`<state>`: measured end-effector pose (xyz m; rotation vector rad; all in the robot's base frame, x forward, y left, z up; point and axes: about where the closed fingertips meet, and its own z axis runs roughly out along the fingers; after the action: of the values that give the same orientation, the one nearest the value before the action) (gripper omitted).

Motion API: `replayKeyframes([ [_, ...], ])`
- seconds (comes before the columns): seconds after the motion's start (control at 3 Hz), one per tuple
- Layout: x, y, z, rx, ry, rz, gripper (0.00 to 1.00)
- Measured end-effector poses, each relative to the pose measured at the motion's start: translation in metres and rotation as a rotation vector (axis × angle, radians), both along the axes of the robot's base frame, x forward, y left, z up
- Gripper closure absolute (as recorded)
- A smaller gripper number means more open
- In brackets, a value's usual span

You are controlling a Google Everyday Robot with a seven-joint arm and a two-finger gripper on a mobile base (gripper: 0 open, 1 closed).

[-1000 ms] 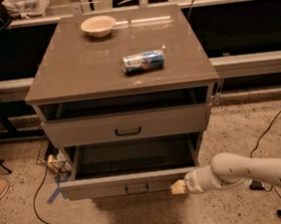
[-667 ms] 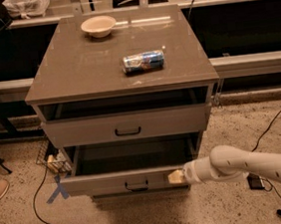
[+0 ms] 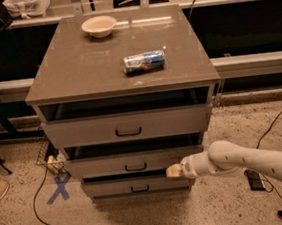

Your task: Close middle drawer

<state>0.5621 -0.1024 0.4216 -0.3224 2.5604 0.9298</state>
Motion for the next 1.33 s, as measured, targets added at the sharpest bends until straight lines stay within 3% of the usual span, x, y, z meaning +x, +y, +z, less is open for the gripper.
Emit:
replayKeyframes([
  [0.33, 0.058, 0.024, 0.011, 0.021, -0.055, 0.001, 1.0],
  [0.67, 0.085, 0.033, 0.015, 0.035, -0.08, -0.005, 1.0],
  [1.33, 0.076, 0.032, 0.015, 0.035, -0.08, -0.005, 1.0],
])
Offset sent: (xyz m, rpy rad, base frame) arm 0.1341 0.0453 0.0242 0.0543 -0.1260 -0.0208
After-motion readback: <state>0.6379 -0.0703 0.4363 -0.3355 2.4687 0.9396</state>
